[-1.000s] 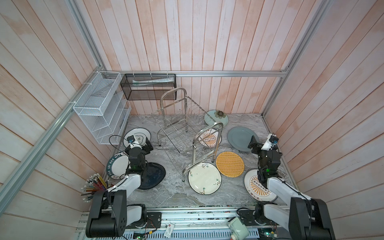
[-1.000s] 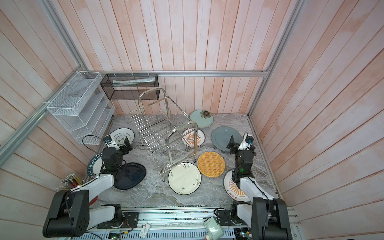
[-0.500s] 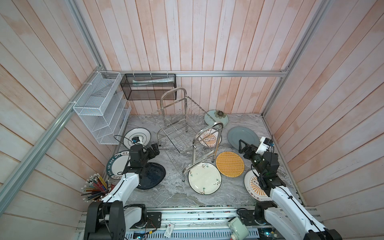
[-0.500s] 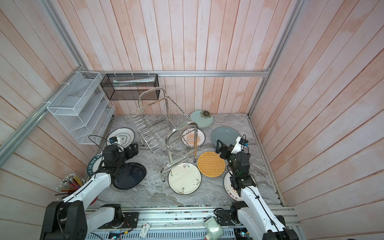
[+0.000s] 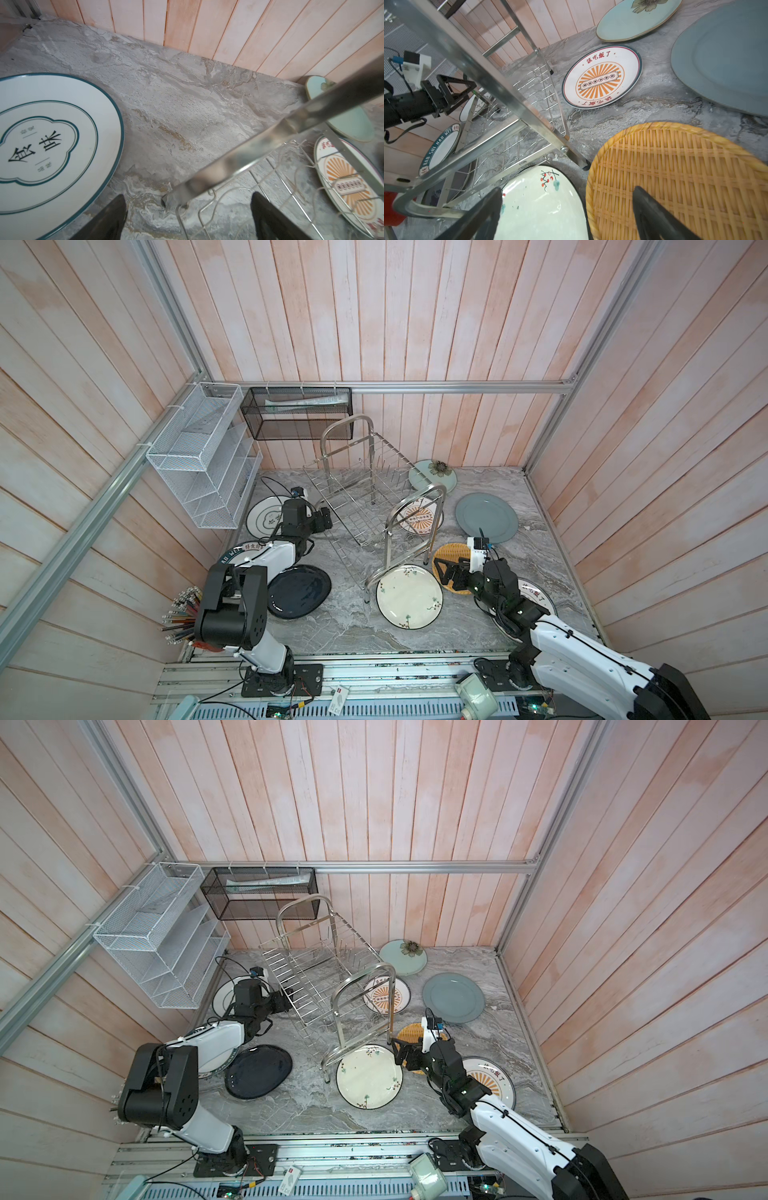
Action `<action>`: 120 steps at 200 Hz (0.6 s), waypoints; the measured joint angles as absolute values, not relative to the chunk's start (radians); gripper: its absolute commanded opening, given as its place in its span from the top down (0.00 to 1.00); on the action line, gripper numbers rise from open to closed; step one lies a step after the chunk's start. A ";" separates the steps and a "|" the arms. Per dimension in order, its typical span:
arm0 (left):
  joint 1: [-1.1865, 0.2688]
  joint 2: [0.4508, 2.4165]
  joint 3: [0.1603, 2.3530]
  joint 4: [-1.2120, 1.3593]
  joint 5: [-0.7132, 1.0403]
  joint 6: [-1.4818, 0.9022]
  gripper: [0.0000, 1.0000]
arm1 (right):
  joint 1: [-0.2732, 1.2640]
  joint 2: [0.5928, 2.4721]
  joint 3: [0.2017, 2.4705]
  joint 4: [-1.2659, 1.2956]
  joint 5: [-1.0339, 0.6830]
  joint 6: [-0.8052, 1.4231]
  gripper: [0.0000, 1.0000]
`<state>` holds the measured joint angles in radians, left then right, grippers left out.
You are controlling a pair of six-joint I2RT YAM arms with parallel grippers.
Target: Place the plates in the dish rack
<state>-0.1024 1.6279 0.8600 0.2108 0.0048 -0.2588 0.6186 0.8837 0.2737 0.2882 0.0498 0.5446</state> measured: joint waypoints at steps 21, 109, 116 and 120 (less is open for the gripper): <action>-0.133 1.654 0.877 0.218 -0.062 -0.246 0.05 | 0.633 0.941 0.273 0.319 0.072 0.517 0.02; -0.152 1.661 0.891 0.231 -0.271 -0.271 0.03 | 0.646 1.139 0.273 0.535 0.128 0.402 0.02; -0.154 1.665 0.896 0.228 -0.275 -0.274 0.03 | 0.646 1.154 0.273 0.558 0.130 0.394 0.02; -0.154 1.666 0.897 0.226 -0.278 -0.275 0.03 | 0.646 1.164 0.274 0.573 0.131 0.390 0.02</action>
